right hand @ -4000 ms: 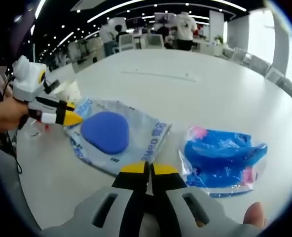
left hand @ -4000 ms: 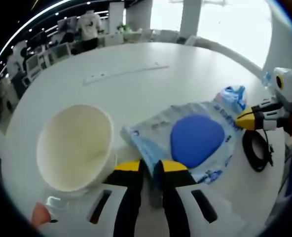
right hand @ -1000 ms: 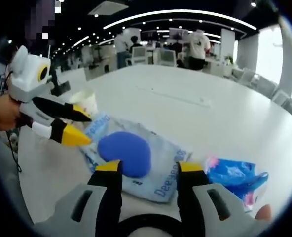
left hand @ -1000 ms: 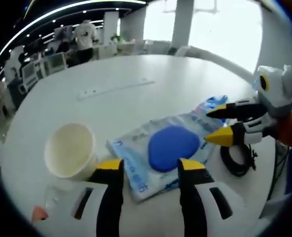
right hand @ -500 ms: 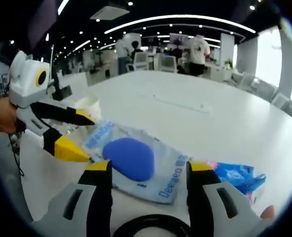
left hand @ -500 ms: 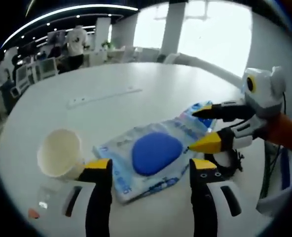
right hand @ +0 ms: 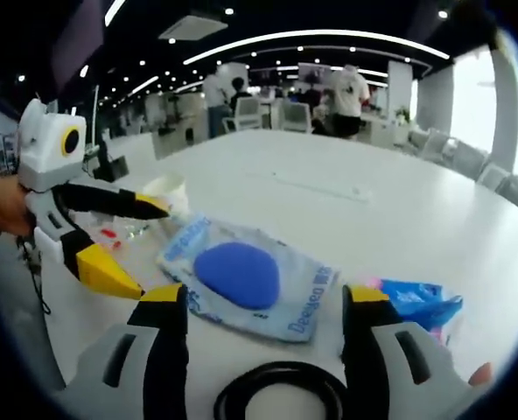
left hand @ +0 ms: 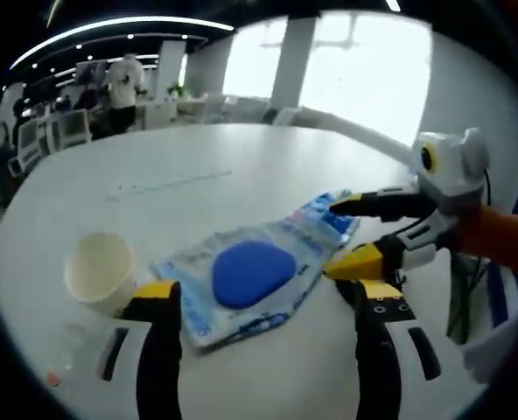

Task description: Arrange the tabletop items into an orderly group along one side of the table until the central work area is clear of visible clutter.

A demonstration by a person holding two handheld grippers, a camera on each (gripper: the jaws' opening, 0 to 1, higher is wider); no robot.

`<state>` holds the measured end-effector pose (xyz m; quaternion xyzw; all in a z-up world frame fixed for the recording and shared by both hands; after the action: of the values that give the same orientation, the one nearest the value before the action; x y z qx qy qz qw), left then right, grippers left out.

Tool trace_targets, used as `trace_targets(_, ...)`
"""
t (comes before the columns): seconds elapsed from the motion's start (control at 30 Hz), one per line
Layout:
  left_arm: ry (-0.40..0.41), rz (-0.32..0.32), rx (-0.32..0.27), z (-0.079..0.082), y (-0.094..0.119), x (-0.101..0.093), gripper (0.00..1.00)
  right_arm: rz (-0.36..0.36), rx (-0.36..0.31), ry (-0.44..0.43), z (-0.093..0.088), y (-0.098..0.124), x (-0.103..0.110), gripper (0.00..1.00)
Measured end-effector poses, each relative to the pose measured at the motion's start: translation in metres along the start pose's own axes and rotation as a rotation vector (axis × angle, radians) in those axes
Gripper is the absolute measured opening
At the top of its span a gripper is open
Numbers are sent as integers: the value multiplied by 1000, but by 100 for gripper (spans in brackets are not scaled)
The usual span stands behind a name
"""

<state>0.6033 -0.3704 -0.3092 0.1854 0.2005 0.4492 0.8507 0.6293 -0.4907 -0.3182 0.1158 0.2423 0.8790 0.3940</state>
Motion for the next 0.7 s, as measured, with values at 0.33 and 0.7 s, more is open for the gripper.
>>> trace_targets(0.33,-14,-57,-36,-1,15,-12,83,-13,-17,-8,-4,23,4,80)
trace_targets(0.7,-6,-85,-66,-5,55,-15,82,-4,-46,5,-1,49,26,81)
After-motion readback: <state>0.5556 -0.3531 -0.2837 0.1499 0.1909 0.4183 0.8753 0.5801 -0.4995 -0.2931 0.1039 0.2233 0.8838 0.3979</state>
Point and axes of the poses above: the point that each gripper's makers call its tool centre point, and the gripper's own axes: y roughly backward along the fingers, x roughly to its left, z roughly out of its top, the point moved 2 cm from there along y, roughly backward along the fingers, and after that the axes turned 2 degrees about z, right-handed, at the moved point
